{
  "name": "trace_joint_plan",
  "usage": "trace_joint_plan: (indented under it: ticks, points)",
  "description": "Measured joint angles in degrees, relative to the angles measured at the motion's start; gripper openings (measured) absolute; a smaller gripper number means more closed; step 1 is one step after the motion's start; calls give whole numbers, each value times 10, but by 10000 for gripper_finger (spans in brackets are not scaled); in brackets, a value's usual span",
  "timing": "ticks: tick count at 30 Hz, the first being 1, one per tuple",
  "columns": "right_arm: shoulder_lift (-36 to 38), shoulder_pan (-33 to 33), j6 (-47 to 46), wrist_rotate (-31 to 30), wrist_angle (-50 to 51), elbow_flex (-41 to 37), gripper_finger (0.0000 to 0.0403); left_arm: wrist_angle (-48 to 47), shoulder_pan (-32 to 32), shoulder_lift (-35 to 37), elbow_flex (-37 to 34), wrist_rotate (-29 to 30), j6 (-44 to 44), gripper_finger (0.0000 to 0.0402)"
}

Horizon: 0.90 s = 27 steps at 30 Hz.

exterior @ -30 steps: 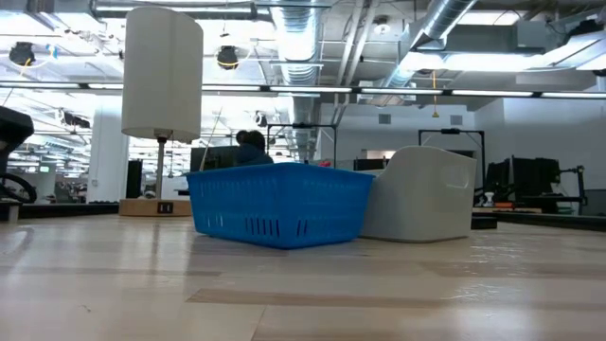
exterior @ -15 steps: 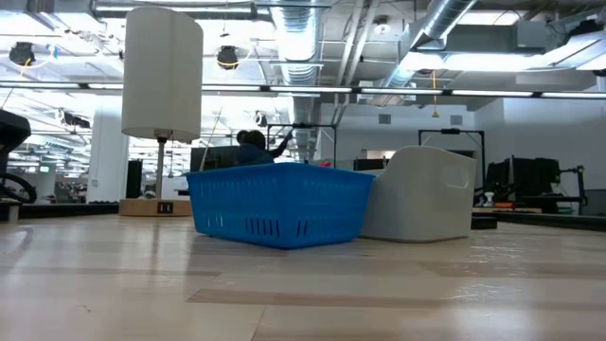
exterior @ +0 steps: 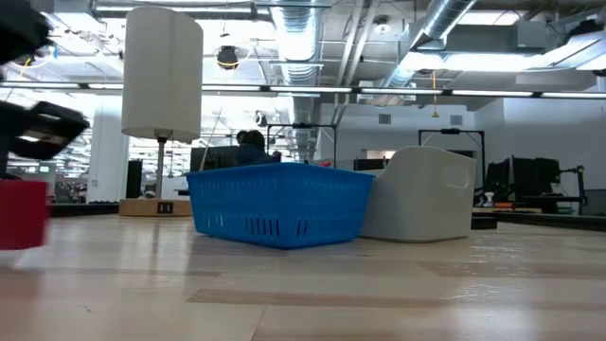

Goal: Pick & Place Office items
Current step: Put the bottom red digital timer into the blue bin

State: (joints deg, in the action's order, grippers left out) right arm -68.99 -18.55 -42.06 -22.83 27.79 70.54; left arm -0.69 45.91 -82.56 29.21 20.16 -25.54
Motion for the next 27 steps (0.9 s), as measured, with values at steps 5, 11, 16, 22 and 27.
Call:
trace_joint_plan:
  ticks: [5, 11, 16, 22, 27]
  points:
    - [0, 0, 0, 0, 0, 0, 112, 10, -48, 0, 0, 0, 78, 63]
    - [0, 0, 1, 0, 0, 0, 112, 12, -107, 18, 0, -16, 152, 62]
    - [0, 0, 9, 0, 0, 0, 112, 10, -157, 69, 0, -20, 210, 60]
    - [0, 0, 29, 0, 0, 0, 112, 47, -247, 153, 0, -19, 221, 61]
    - [0, 0, 40, 0, 0, 0, 112, 93, -314, 194, 4, -21, 167, 61]
